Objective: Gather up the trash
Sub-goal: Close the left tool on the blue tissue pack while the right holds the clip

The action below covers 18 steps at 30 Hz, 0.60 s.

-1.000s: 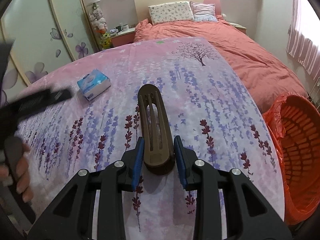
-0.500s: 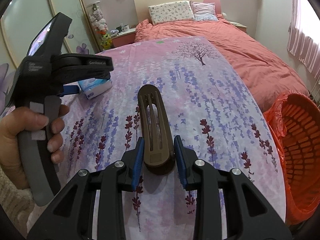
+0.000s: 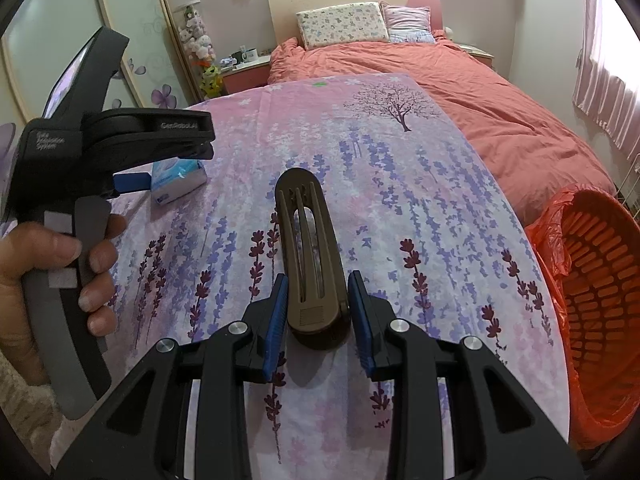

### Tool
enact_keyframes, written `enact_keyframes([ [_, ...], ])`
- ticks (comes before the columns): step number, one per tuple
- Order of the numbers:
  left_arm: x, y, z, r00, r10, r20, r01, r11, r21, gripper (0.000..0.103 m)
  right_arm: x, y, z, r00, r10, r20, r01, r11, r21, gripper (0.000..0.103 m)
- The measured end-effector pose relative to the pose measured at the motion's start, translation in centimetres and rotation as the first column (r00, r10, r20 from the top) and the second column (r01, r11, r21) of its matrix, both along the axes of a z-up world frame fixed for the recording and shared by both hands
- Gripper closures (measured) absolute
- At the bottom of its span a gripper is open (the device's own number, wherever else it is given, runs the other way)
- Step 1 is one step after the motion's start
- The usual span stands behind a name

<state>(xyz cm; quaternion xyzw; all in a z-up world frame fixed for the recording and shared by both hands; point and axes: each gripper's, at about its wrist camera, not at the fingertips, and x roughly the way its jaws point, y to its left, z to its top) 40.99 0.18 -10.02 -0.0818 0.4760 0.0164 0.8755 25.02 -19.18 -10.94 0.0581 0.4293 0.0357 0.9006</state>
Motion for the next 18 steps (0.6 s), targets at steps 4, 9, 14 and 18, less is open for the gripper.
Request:
enact_keyframes([
  [4, 0.2, -0.1, -0.1, 1.0, -0.023, 0.01, 0.022, 0.999, 0.037, 0.042, 0.0, -0.1, 0.0, 1.0, 0.0, 0.0, 0.0, 1.0, 0.001, 0.072],
  [9, -1.6, 1.0, -0.1, 0.994, -0.107, 0.023, 0.106, 0.994, 0.026, 0.048, 0.0, 0.0, 0.0, 1.0, 0.0, 0.0, 0.0, 1.0, 0.0, 0.072],
  [14, -6.5, 4.0, -0.3, 0.983, -0.182, 0.038, 0.181, 0.983, 0.029, 0.048, 0.0, 0.0, 0.0, 1.0, 0.0, 0.0, 0.0, 1.0, -0.001, 0.072],
  [18, -10.6, 6.0, -0.3, 0.978, -0.206, 0.039, 0.203, 0.977, 0.062, 0.047, 0.0, 0.0, 0.0, 1.0, 0.0, 0.0, 0.0, 1.0, 0.006, 0.072],
])
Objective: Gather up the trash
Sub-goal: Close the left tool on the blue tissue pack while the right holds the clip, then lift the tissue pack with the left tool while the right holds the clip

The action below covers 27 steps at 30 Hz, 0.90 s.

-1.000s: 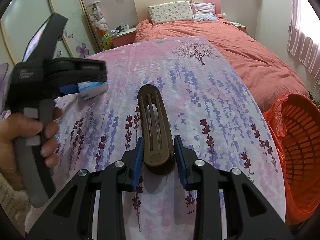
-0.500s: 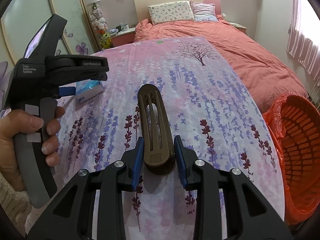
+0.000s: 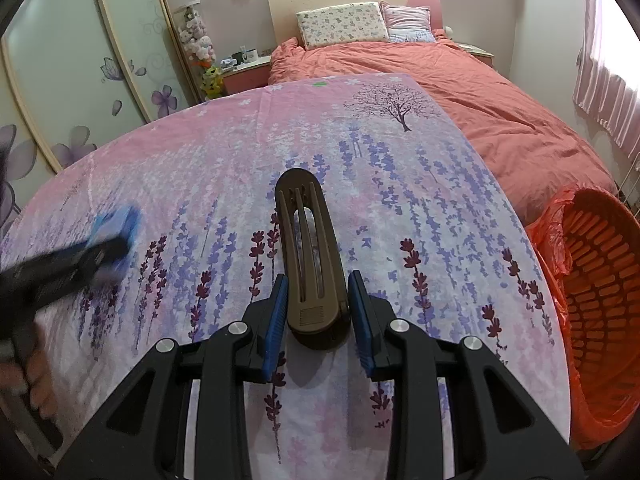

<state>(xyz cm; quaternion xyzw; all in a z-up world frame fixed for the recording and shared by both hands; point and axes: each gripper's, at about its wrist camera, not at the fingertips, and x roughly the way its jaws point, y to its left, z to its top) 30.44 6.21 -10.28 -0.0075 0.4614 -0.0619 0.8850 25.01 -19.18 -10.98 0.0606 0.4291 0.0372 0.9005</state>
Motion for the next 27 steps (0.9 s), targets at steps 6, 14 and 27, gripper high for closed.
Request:
enact_keyframes([
  [6, -1.6, 1.4, 0.1, 0.999, 0.03, 0.023, -0.031, 0.998, 0.058, 0.037, 0.2, 0.3, 0.0, 1.0, 0.0, -0.004, 0.0, 1.0, 0.005, 0.069],
  [14, -1.8, 1.3, -0.5, 0.998, 0.05, 0.025, -0.052, 0.996, 0.068, 0.029, 1.0, 1.6, -0.1, 1.0, 0.005, -0.001, -0.005, 0.999, -0.041, 0.061],
  [27, -2.4, 1.2, -0.7, 0.997, 0.068, 0.037, -0.071, 0.994, 0.082, 0.028, 2.3, 1.9, 0.0, 1.0, -0.013, -0.003, 0.013, 0.999, -0.053, 0.061],
])
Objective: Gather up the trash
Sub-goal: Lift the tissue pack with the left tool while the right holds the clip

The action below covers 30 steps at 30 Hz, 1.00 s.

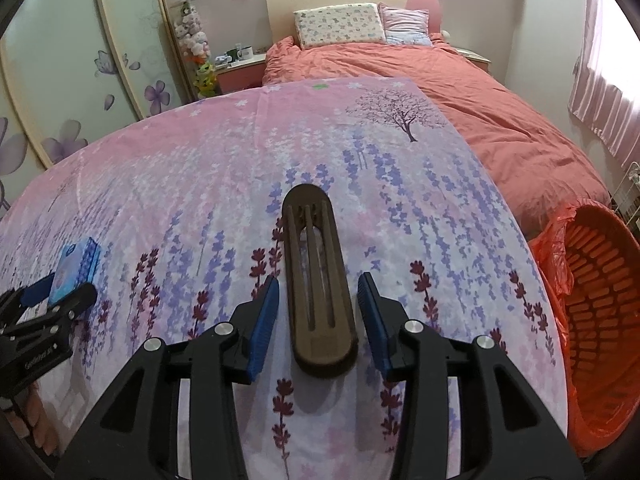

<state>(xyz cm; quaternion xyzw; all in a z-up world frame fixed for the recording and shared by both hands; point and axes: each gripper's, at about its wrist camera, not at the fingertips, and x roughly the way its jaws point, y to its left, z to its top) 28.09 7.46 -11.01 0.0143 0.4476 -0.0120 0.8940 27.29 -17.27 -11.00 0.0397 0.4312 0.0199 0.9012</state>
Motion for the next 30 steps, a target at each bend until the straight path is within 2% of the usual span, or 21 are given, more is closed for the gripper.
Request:
enact_keyframes([
  [2, -0.5, 0.0, 0.0, 1.0, -0.009, 0.004, 0.009, 1.0, -0.011, 0.028, -0.1, 0.0, 0.0, 1.0, 0.0, 0.001, 0.0, 1.0, -0.001, 0.069],
  [6, -0.9, 0.0, 0.0, 1.0, -0.008, 0.007, 0.008, 1.0, -0.023, 0.029, -0.4, -0.2, 0.0, 1.0, -0.002, 0.003, 0.002, 1.0, 0.016, 0.071],
  [7, -1.0, 0.0, 0.1, 1.0, -0.003, 0.009, 0.003, 1.0, -0.022, 0.034, -0.4, -0.2, 0.0, 1.0, -0.002, 0.004, 0.002, 1.0, 0.017, 0.072],
  [8, -1.0, 0.0, 0.1, 1.0, -0.001, 0.012, 0.002, 1.0, -0.018, 0.044, -0.5, -0.2, 0.0, 1.0, -0.002, 0.004, 0.002, 1.0, 0.016, 0.072],
  [11, -1.1, -0.2, 0.2, 1.0, -0.008, 0.017, 0.008, 1.0, -0.005, 0.05, -0.9, -0.2, -0.1, 1.0, 0.005, 0.006, -0.005, 1.0, 0.01, 0.075],
  [20, -1.5, 0.5, 1.6, 0.999, 0.004, 0.04, -0.003, 1.0, -0.027, 0.052, -2.8, -0.3, 0.2, 1.0, 0.019, 0.022, -0.019, 1.0, 0.003, 0.075],
  [30, -2.8, -0.5, 5.9, 0.993, -0.011, 0.115, 0.015, 0.999, -0.036, 0.052, -5.3, -1.6, 5.2, 0.993, 0.008, 0.118, -0.01, 1.0, 0.015, 0.075],
])
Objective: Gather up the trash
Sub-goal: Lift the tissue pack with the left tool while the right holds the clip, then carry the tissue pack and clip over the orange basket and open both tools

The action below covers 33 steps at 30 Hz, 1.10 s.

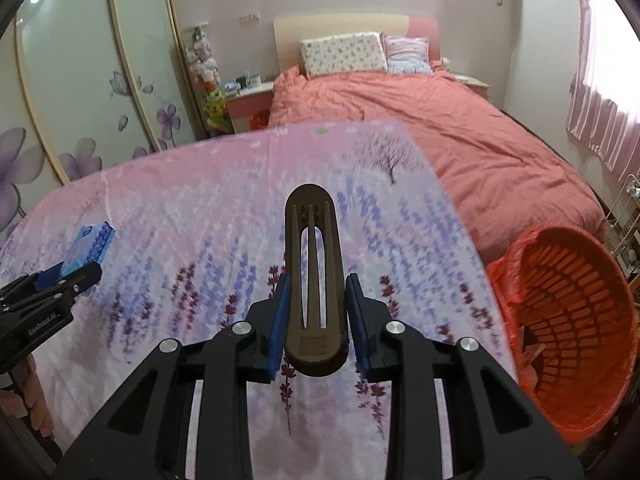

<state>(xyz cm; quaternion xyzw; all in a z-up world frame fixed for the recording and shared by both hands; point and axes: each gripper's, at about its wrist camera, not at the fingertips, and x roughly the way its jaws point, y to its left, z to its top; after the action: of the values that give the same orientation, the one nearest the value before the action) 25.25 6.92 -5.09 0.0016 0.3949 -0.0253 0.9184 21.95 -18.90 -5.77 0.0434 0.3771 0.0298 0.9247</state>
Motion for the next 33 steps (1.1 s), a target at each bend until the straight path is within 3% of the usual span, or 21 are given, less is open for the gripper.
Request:
enact_keyframes([
  [8, -1.7, -2.8, 3.5, 0.998, -0.044, 0.051, 0.043, 0.999, 0.01, 0.052, -2.2, -1.8, 3.5, 0.997, -0.032, 0.068, 0.032, 0.999, 0.003, 0.075],
  [20, -3.5, -9.0, 6.7, 0.985, -0.147, 0.095, 0.147, 0.989, 0.012, 0.052, -4.6, -6.0, 5.5, 0.987, -0.104, 0.123, 0.105, 0.994, -0.005, 0.075],
  [33, -4.8, -20.3, 7.0, 0.935, -0.342, 0.092, 0.347, 0.937, -0.038, 0.052, -7.3, -13.8, 5.5, 0.955, -0.259, 0.143, 0.258, 0.966, 0.023, 0.075],
])
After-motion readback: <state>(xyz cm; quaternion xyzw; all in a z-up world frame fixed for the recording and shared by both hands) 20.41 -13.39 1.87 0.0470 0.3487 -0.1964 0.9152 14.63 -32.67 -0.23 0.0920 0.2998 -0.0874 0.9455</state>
